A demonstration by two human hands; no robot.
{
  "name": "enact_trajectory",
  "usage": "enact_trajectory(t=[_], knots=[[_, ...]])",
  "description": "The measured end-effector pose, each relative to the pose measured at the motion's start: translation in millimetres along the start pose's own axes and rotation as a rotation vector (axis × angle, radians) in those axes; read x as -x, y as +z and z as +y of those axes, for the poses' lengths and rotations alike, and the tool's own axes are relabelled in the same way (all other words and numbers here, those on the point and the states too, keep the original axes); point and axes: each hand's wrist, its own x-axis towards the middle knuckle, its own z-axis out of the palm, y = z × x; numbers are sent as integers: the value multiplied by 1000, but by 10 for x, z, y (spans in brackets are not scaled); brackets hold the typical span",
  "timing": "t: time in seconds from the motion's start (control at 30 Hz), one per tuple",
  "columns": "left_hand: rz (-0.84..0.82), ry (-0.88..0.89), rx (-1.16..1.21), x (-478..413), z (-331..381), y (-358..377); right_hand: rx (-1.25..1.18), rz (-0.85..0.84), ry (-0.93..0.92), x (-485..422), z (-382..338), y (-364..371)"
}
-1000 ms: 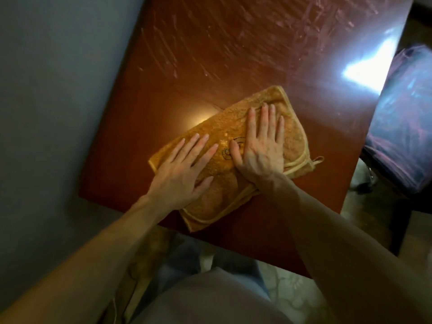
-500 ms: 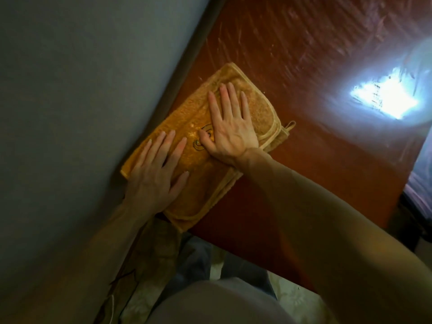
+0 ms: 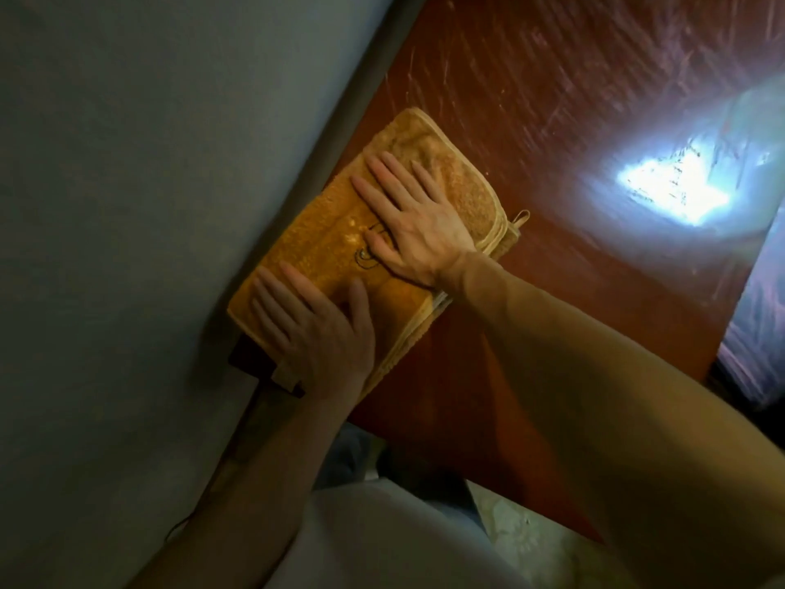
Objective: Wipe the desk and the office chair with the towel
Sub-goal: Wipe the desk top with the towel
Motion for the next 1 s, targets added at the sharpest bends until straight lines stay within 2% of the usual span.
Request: enact_trajectory(t=[0.07,0.17,0.3,0.37,0.43,0.47,0.57,0.6,0.67,0.77,0.9,1.0], knots=[[71,111,-84,-61,-29,95,-26,45,84,92,17,75],[125,378,-165,-316,-81,173,-99,145,271,248,-10,150],[71,849,-206,-1070,79,53,-186,244,713,618,-192,198],[21,1021,-257,-1386,196,-56,-198,250,806,693,-266,195],[20,999,-266,-1351,258,-96,-186,211,741,717,-201,153],[53,898,-211,-1202,275,-87,-159,191,635,734,-106,136],[134,435,63,-625,356,34,-61,156,205,812,296,81],[133,341,94,-510,431,74,-42,136,111,843,438,69],[165,265,15,-485,622,144,-30,86,33,895,621,81],[184,388,-151,-726,846,185,-92,119,145,974,593,152],[145,705,-208,-1184,1049,211,-144,232,383,977,438,226],[108,813,-235,-1348,1206,215,-127,287,514,977,353,222]])
